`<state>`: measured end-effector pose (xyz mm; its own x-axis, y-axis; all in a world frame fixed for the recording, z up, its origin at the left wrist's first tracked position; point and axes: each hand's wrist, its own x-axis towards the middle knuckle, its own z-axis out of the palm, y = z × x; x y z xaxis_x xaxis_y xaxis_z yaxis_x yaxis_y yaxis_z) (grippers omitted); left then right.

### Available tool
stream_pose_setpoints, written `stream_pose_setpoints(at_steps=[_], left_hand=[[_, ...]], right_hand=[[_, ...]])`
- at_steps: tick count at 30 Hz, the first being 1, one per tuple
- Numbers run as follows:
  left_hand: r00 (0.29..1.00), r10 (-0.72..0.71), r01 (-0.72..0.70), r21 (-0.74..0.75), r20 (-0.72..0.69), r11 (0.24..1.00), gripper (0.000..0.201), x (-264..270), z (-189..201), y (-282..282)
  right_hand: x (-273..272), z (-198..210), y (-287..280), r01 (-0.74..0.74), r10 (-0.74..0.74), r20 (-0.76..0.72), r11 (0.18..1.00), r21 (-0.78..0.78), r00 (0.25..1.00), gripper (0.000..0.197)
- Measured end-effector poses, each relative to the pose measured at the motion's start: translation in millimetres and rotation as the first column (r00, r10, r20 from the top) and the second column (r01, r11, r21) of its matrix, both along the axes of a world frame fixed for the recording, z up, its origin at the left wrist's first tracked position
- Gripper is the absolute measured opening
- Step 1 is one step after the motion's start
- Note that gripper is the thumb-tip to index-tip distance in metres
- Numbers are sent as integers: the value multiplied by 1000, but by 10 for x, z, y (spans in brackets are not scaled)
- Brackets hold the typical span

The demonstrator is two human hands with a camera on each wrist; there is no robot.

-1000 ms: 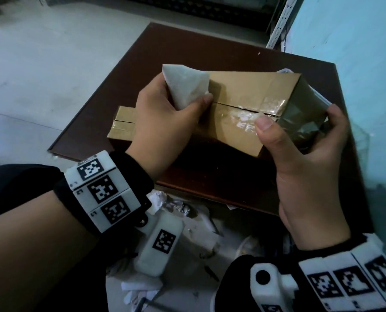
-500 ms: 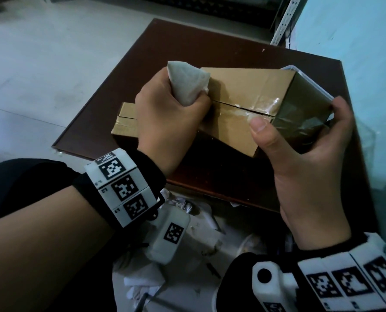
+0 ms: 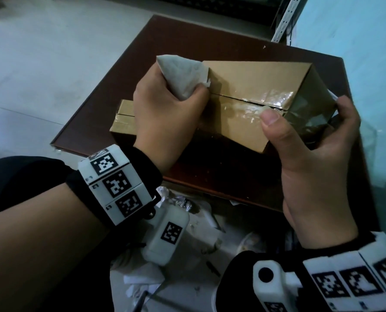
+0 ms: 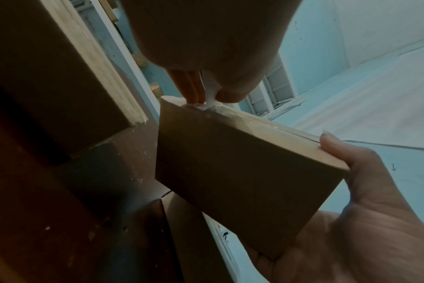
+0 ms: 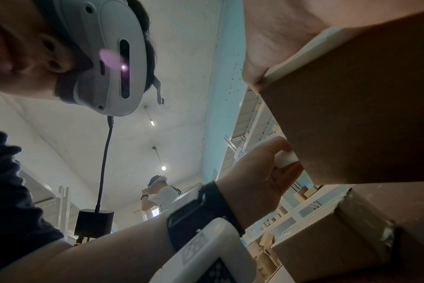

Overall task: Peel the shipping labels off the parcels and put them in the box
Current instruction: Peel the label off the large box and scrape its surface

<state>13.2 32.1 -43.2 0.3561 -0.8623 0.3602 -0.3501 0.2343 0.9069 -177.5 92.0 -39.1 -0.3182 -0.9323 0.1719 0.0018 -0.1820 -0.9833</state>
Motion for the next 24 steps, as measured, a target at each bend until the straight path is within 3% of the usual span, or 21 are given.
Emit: stream_pose_setpoints(at_steps=[9,16,24], left_hand=[[995,-79,73,-87,-59,994,33,-25,-4,39],[997,-66,68,-62,37,996,40,-28,-9,24],[992,-34,40,-51,124,998,26,39,-20,8]], right_hand=[[-13,0,1,-4,4,23,1000,-18,1000,121],[3,-2,9,4,-4,9,1000,-17,1000,128],[31,1,37,-34,32,-49,999,-32,998,129]])
